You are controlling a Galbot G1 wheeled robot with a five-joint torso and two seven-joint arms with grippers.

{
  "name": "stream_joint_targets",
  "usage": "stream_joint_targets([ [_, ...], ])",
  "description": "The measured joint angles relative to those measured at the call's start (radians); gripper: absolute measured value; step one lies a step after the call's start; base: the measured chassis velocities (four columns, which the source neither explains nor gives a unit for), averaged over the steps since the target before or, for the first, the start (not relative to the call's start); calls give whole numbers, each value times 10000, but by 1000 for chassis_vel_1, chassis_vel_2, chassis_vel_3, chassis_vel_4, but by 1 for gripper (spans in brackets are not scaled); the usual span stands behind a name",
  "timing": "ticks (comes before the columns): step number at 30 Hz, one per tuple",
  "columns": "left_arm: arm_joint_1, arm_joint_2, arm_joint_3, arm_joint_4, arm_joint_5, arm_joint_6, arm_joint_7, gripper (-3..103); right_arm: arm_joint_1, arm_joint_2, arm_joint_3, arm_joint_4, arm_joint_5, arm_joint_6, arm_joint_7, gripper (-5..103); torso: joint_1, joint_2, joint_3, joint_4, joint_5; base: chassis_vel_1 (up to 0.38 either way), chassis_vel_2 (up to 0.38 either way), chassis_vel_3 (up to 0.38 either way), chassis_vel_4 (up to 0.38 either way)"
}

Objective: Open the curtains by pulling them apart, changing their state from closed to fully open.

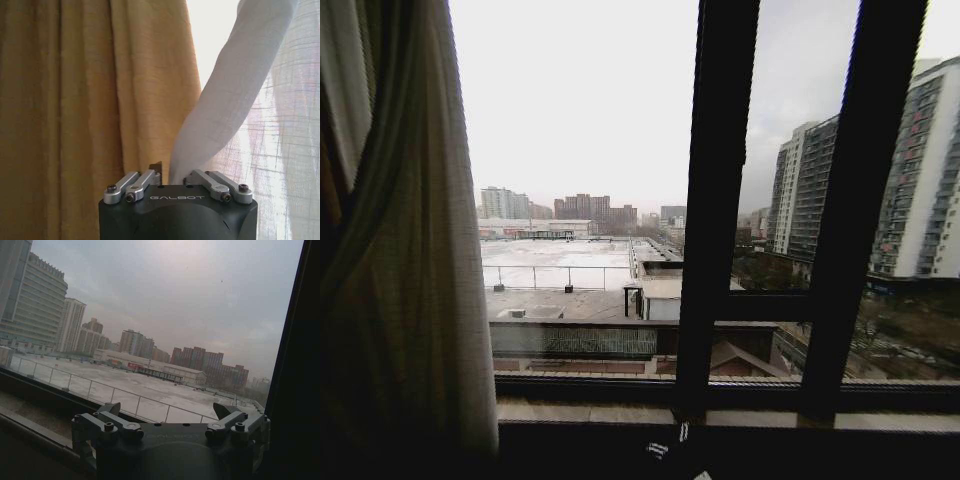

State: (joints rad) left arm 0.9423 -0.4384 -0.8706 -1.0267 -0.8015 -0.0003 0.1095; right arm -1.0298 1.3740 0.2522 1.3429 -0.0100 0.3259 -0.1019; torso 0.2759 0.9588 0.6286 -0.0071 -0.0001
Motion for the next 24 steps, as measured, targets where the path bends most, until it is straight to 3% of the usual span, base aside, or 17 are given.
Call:
stream_joint_targets([
  [4,-70,0,147,-5,2,55,171,28,53,0,-11,-25,49,1,-7,100,0,0,0,3,1,0,0,0,0],
  [9,-498,-122,701,31,-12,238,571,55,91,0,-58,-22,85,2,-13,100,0,0,0,7,0,0,0,0,0],
  [10,-498,-122,701,31,-12,238,571,55,91,0,-58,-22,85,2,-13,100,0,0,0,7,0,0,0,0,0],
  [14,-1135,-418,1402,65,-15,339,984,71,29,1,-96,91,75,5,-24,100,0,0,1,0,0,0,0,0,0],
  [18,-1585,-550,1865,115,-15,340,1011,82,-94,0,-90,247,70,9,-26,100,1,0,1,1,0,0,0,0,0],
  [21,-2274,-801,2506,157,-193,417,1006,97,-215,0,-28,471,75,12,-13,100,1,0,1,6,3,0,0,0,0],
  [24,-2774,-1172,2977,116,-345,581,970,100,-242,0,5,587,106,12,118,100,1,0,0,6,2,0,0,0,0],
])
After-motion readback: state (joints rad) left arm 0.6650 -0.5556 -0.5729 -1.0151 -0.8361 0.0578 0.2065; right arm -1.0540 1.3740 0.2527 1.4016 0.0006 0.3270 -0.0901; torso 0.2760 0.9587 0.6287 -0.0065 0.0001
